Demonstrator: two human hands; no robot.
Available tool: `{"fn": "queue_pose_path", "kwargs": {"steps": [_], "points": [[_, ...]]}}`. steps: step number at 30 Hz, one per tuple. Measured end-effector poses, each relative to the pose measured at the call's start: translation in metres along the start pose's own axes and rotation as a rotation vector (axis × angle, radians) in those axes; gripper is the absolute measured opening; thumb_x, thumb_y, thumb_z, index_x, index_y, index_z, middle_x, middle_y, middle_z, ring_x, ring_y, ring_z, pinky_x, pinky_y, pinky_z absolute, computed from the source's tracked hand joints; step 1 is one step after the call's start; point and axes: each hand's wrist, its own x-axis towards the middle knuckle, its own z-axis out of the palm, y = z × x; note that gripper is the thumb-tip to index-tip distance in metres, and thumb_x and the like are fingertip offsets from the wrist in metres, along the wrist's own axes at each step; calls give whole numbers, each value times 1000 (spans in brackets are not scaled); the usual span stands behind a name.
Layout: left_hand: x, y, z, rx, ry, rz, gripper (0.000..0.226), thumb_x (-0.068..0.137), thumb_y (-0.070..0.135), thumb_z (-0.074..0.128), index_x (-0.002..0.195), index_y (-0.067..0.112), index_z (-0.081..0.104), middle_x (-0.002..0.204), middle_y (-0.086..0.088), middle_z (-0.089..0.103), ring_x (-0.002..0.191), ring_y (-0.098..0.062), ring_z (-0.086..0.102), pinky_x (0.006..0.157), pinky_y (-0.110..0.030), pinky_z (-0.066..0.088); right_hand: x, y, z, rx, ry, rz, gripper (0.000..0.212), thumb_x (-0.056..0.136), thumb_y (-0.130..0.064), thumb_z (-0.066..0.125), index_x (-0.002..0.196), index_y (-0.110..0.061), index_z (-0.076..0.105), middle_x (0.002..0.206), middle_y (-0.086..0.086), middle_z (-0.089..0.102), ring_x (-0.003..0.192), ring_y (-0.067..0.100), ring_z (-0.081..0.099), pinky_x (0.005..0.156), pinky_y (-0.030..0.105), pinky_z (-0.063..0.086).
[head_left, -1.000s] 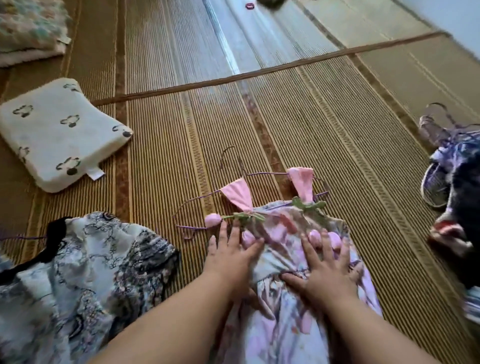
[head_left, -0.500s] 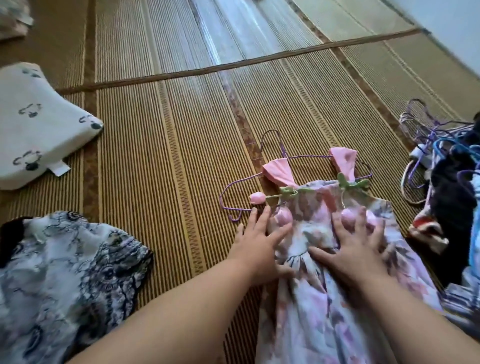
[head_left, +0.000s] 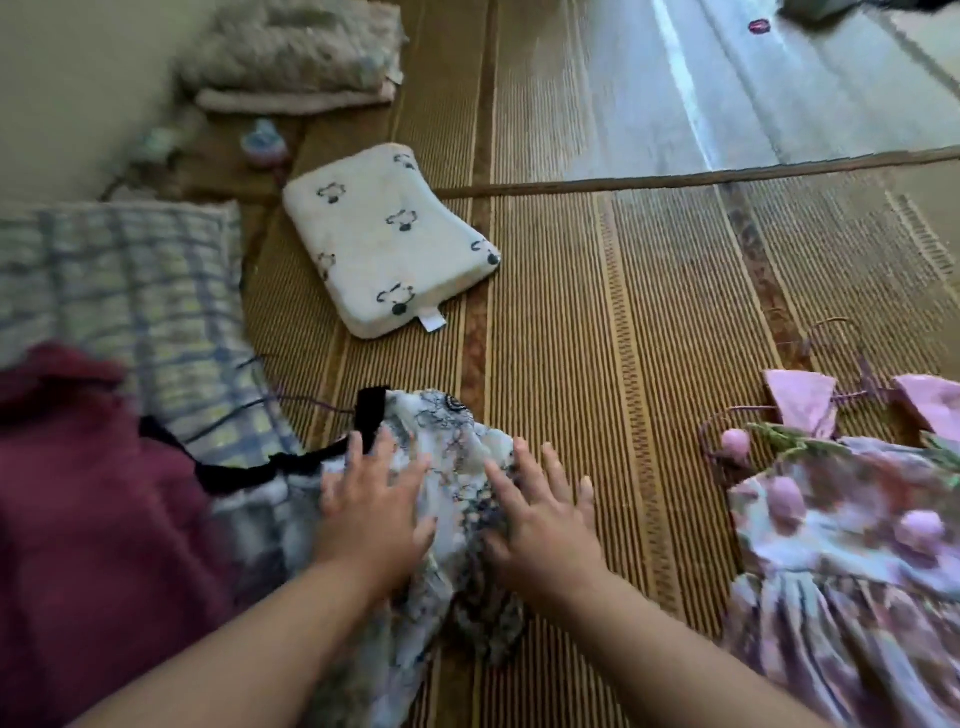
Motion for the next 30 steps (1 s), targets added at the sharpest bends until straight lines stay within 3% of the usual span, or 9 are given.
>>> {"fn": "queue_pose_path", "kwargs": {"steps": [3, 7, 11, 15, 17, 19, 25, 27, 30], "points": [[-2, -41, 2, 23, -37, -134, 73, 82, 60, 47, 144, 48, 10, 159, -6, -9, 143, -33, -17, 113, -57, 0, 34, -51, 34, -60, -124, -132, 73, 88, -56, 36, 146, -39, -6, 157, -3, -18, 142, 24, -25, 108, 60, -12], [-2, -65, 11, 21, -26, -129, 73, 86, 58, 40, 147, 42, 3, 159, -4, 7, 146, -27, 0, 113, -54, 1, 52, -75, 65, -158, -189, -167, 89, 74, -81, 34, 142, -48, -13, 152, -4, -31, 139, 30, -29, 103, 68, -14], [5, -68, 9, 13, 4, -171, 44, 97, 36, 32, 141, 31, 32, 134, -2, 46, 124, -25, 37, 107, -49, 20, 52, -50, 66, -287, -164, -108, 94, 62, -93, 6, 142, -48, -14, 149, -4, -34, 133, 25, -34, 97, 71, -18], [12, -45, -2, -122, 61, -123, 33, 91, 17, 30, 101, 34, 56, 98, 6, 51, 99, -21, 42, 87, -39, 25, 37, -28, 41, -246, -109, -106, 84, 73, -86, 16, 144, -42, 15, 159, -3, -3, 145, 23, -8, 104, 69, -6], [13, -27, -5, -163, 108, -68, 32, 89, 17, 31, 94, 33, 58, 90, 8, 47, 95, -19, 43, 85, -37, 24, 30, -20, 23, -88, 125, -49, 59, 84, -72, 32, 131, -39, 43, 152, 0, 28, 142, 24, 21, 109, 68, 10], [11, -9, -6, -177, 159, 12, 36, 89, 14, 30, 96, 33, 60, 86, 9, 44, 90, -18, 41, 85, -37, 23, 32, -12, 4, 68, 319, 28, 47, 88, -58, 37, 128, -36, 49, 145, -2, 40, 137, 22, 31, 110, 63, 9], [6, 49, -1, -213, 90, 158, 32, 92, 18, 35, 113, 29, 56, 98, 3, 47, 101, -24, 40, 89, -36, 24, 58, 18, -34, -46, -58, 62, 48, 94, -56, 23, 142, -53, 14, 158, -13, 3, 145, 14, -2, 112, 58, 1], [7, 67, 4, -223, 38, 192, 30, 90, 19, 39, 113, 28, 57, 103, 1, 48, 104, -25, 39, 95, -40, 24, 63, 32, -43, -86, -121, 122, 49, 94, -57, 25, 142, -52, 16, 158, -12, 7, 145, 16, 6, 111, 59, 8], [5, 86, 13, -246, -46, 247, 32, 88, 15, 42, 113, 26, 57, 105, -2, 47, 107, -27, 38, 105, -48, 19, 61, 48, -50, -110, -112, 178, 46, 94, -45, 41, 138, -43, 29, 138, -2, 48, 122, 21, 48, 100, 49, 40]]}}
